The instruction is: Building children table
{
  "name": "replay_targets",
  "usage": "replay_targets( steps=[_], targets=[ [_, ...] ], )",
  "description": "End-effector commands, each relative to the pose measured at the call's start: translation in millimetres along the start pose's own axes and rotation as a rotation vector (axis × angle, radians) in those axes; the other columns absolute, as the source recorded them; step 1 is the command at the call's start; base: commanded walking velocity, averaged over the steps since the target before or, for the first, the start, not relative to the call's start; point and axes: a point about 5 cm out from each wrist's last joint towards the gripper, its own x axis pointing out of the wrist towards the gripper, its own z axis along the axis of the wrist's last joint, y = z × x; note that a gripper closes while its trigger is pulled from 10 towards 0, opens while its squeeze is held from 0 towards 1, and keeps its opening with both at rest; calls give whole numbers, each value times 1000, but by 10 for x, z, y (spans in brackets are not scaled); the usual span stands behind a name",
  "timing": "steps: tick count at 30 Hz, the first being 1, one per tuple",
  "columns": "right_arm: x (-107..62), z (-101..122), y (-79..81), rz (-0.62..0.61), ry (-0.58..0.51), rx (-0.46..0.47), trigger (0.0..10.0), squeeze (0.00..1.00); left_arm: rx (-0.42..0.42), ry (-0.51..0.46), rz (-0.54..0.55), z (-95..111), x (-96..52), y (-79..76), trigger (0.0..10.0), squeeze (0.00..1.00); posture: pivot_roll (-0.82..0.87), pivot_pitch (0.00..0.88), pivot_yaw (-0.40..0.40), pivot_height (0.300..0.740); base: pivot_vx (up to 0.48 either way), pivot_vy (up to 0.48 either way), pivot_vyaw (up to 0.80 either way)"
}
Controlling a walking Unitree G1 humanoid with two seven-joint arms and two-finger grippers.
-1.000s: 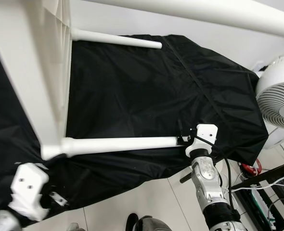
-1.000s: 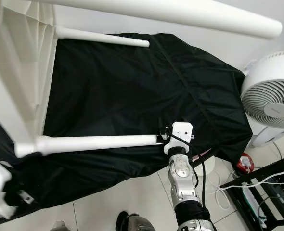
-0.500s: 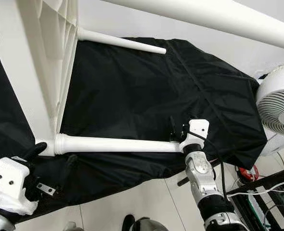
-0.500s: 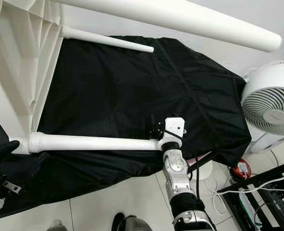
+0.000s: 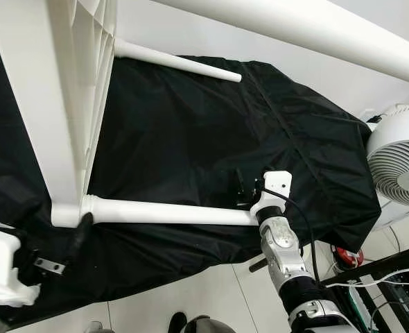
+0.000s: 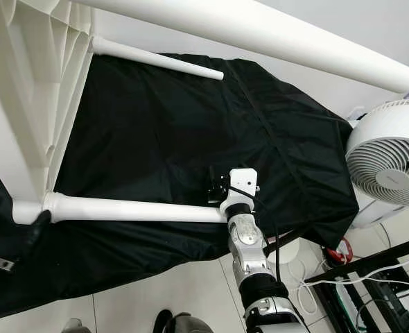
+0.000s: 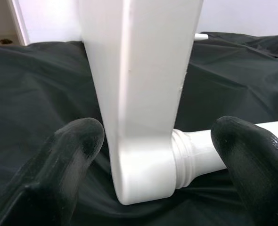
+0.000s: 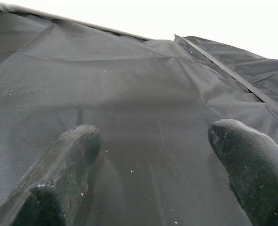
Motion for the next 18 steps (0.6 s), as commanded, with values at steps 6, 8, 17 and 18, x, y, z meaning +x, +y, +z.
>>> replay_targets(
  steps=[6,8,17,18],
  targets=[
    [-73,-135,-51,6,57,-7,10000,0,-70,-28,193,-48,-60,103,10000,1000,417,142,-233,740,0,0,0],
    [-77,-139,-53,6,57,-8,10000,0,-86,-43,191,-30,-36,84,10000,1000,410,142,-229,740,0,0,0],
    [-121,-166,-82,-12,59,-12,10000,0,-94,-56,252,-65,328,-81,10000,0,382,142,-206,740,0,0,0],
    [-121,-166,-82,-12,59,-12,10000,0,-94,-56,252,-65,328,-81,10000,0,382,142,-206,740,0,0,0]
  ],
)
